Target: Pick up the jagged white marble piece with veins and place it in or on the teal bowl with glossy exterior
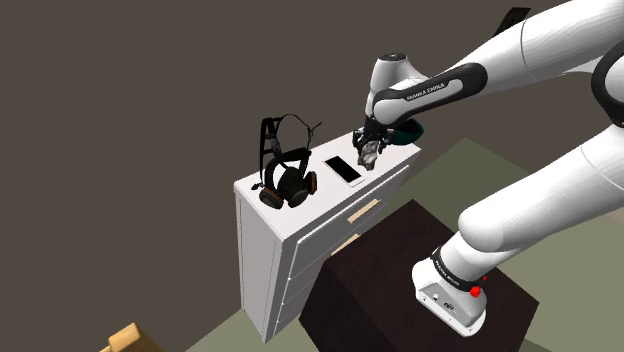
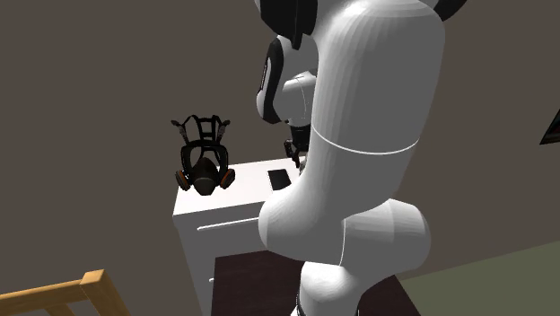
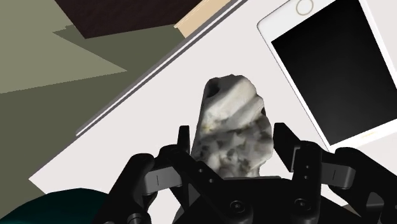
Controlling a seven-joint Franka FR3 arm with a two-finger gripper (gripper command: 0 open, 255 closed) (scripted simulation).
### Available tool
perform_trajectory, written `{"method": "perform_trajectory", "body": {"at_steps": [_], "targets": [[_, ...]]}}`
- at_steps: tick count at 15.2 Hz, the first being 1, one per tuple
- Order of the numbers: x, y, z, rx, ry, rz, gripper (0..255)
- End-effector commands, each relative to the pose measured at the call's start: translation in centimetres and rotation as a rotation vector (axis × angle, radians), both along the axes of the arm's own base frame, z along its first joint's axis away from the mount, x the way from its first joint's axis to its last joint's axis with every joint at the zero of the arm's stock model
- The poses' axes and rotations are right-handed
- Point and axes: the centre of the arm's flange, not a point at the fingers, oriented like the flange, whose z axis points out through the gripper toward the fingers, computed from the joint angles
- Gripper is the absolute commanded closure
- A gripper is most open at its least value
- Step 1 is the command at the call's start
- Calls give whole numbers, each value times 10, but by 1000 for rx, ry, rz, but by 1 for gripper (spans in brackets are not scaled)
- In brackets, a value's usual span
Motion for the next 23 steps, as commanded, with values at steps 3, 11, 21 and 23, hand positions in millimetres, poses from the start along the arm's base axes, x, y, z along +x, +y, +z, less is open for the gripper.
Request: {"method": "perform_trajectory", "body": {"at_steps": [3,11,21,23], "targets": [[0,-1,10,0,1,-1,255],[0,-1,52,0,1,-1,255],[0,-1,105,0,1,-1,255],[0,-1,116,0,1,-1,255]]}}
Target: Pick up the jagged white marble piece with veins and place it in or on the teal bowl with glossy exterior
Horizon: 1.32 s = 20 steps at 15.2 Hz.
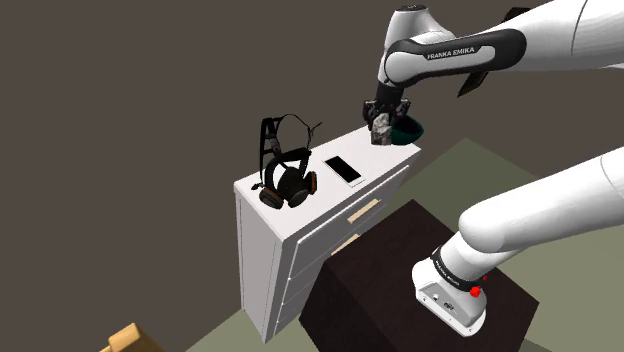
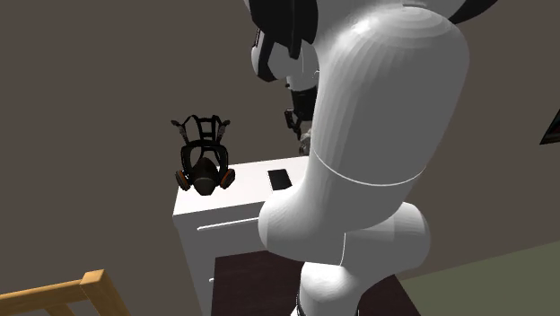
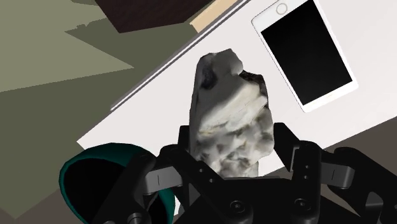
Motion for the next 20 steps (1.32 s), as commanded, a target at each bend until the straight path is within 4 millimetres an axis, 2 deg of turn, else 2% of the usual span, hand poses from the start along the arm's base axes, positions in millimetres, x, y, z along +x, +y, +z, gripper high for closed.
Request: {"method": "perform_trajectory", "body": {"at_steps": [1,11,20], "targets": [[0,0,12,0,0,0,255],[0,0,63,0,0,0,255],[25,-116,59,0,0,0,255]]}}
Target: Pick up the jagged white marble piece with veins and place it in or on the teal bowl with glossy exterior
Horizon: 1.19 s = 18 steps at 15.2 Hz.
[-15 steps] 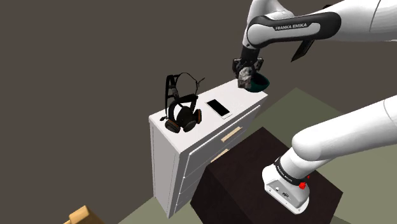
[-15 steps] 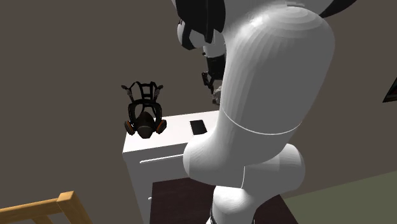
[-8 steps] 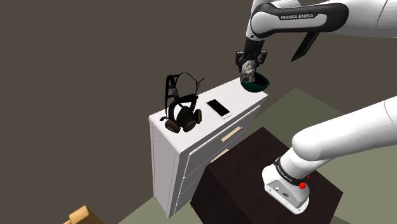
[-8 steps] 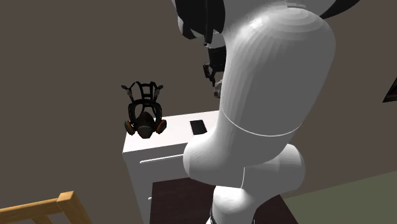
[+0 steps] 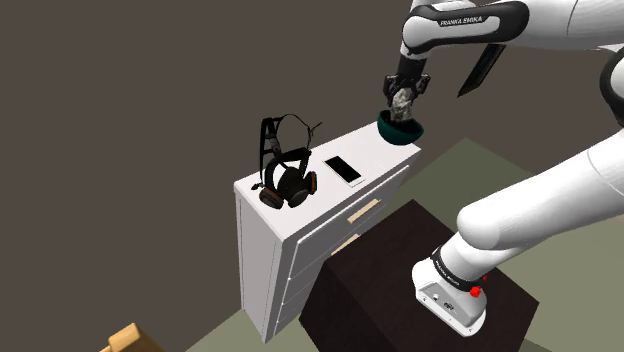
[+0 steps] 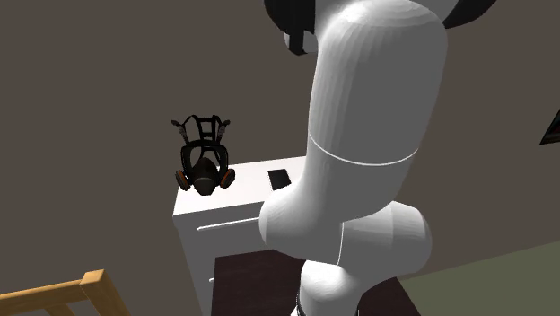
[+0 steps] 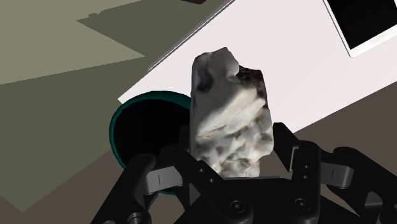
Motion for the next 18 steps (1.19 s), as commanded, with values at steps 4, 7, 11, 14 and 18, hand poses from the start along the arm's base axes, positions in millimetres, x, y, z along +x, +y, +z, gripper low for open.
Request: {"method": "perform_trajectory", "body": {"at_steps": [4,7,11,14,18], "targets": [[14,-67,0,-1,-1,1,255],[22,-106,-2,-1,-1,1,255],[25,-121,-18,-1,-1,1,255],[25,-121,-34,-1,-1,1,255],[25,-121,-55,-1,-1,1,255]]}}
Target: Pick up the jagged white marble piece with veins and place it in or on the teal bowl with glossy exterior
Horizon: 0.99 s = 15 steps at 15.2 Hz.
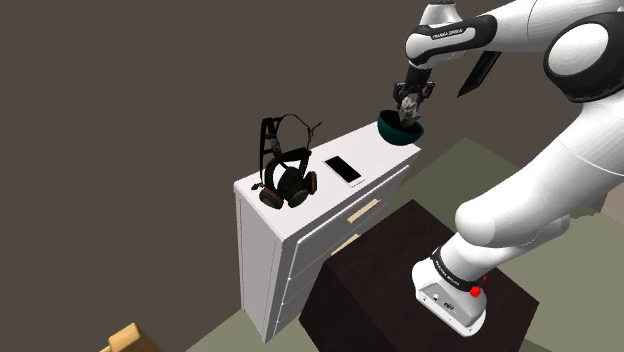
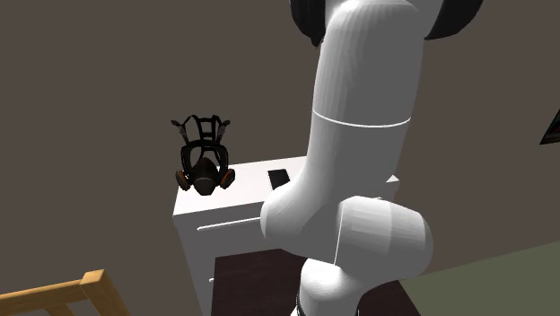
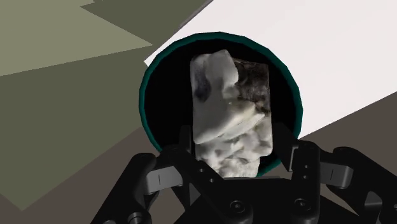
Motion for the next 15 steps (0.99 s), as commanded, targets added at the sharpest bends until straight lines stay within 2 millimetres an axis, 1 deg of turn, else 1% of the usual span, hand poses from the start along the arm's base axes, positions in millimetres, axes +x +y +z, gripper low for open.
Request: {"method": "perform_trajectory", "body": {"at_steps": [1,2,10,11,15], "targets": [[1,0,-11,0,-1,0,255],[1,0,-15,0,-1,0,255],[1,0,-15,0,-1,0,255],[0,0,-15,0,-1,0,0],[0,0,-15,0,-1,0,0]]}}
